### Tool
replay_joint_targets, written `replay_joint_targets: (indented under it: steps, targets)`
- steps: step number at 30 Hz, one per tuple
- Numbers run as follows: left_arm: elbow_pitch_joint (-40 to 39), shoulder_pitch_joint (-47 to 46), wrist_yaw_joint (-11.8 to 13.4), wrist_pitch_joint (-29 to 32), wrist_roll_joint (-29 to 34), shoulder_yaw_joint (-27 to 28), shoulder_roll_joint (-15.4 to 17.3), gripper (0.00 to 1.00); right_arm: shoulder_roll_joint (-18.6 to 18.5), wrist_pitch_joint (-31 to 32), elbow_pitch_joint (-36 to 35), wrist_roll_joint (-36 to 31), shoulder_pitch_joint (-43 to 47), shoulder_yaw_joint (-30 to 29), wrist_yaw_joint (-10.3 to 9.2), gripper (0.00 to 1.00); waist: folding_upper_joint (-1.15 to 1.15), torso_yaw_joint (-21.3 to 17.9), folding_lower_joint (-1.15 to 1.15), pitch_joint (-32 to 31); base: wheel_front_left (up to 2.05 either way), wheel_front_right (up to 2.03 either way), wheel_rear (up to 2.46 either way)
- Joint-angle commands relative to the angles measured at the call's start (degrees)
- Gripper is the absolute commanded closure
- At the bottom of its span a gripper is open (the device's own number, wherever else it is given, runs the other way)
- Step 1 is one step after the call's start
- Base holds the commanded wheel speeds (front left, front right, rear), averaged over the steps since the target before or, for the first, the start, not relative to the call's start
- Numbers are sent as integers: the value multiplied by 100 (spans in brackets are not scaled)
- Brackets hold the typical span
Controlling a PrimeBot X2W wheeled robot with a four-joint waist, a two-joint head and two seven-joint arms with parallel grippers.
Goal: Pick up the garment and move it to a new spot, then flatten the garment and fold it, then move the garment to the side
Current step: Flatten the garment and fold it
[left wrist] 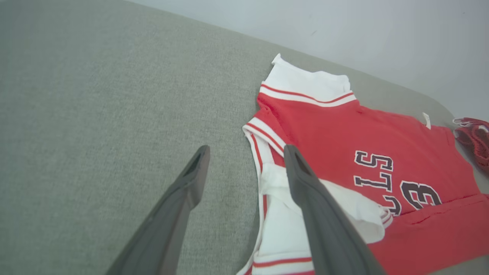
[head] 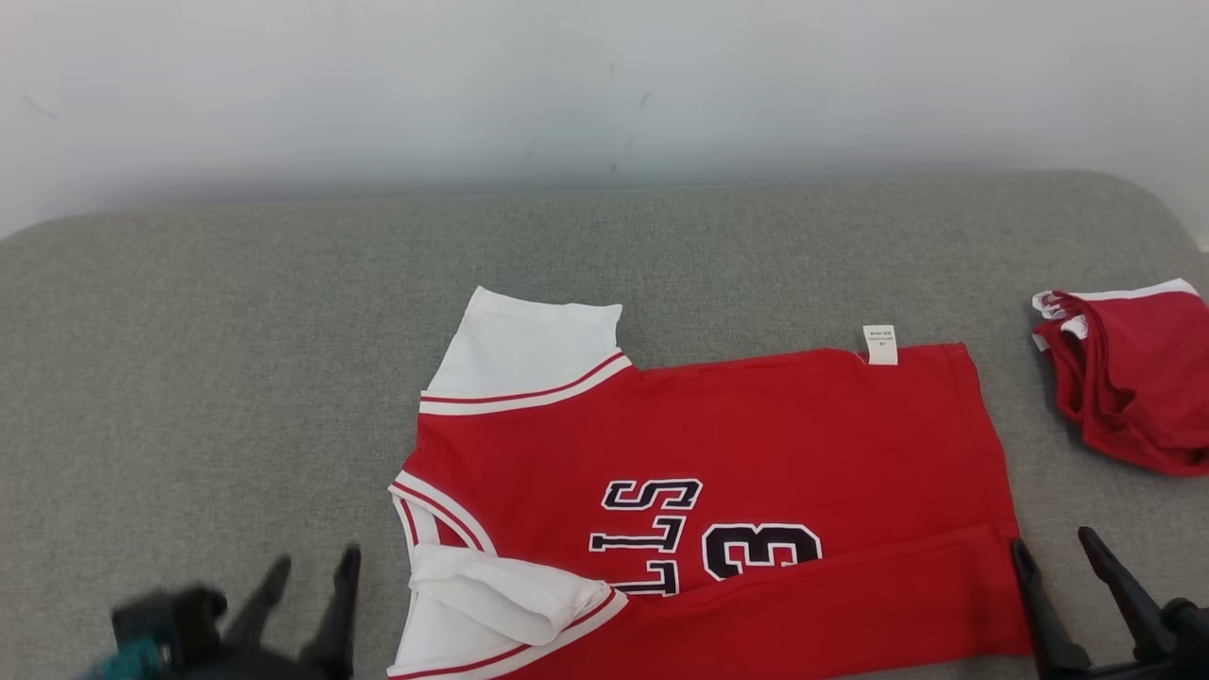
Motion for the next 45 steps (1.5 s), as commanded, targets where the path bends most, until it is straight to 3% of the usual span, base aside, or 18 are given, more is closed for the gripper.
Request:
replay_joint_targets:
  steps: [1,8,16,22,36,45]
  targets:
    - [-75,-398,-40,164,72,5,88,0,73,-6,-56,-87,-63,22,-15,0,0,-34,0,108,0,0,0]
    - [459,-2345,-400,1230,-57,-92,399,0,128,-6,-110,-222,-590,322,-15,0,0,-291,0,625,0,0,0]
    - [1926,-4521,-1071,2560,-252,-536,390,0,177,-6,-87,-320,-1329,664,-15,0,0,-710,0,1295,0,0,0]
    - [2990,-5661,-1405,3234,-4,-918,459,0,245,-6,-52,-329,-1633,753,-15,0,0,-1020,0,1667,0,0,0]
    - [4412,-6715,-1668,3564,364,-1472,430,0,404,-6,9,-341,-1851,788,-15,0,0,-1319,0,2049,0,0,0]
    - [5030,-6938,-1642,3545,374,-1492,465,0,412,-6,42,-304,-1944,777,-15,0,0,-1355,0,2098,0,0,0]
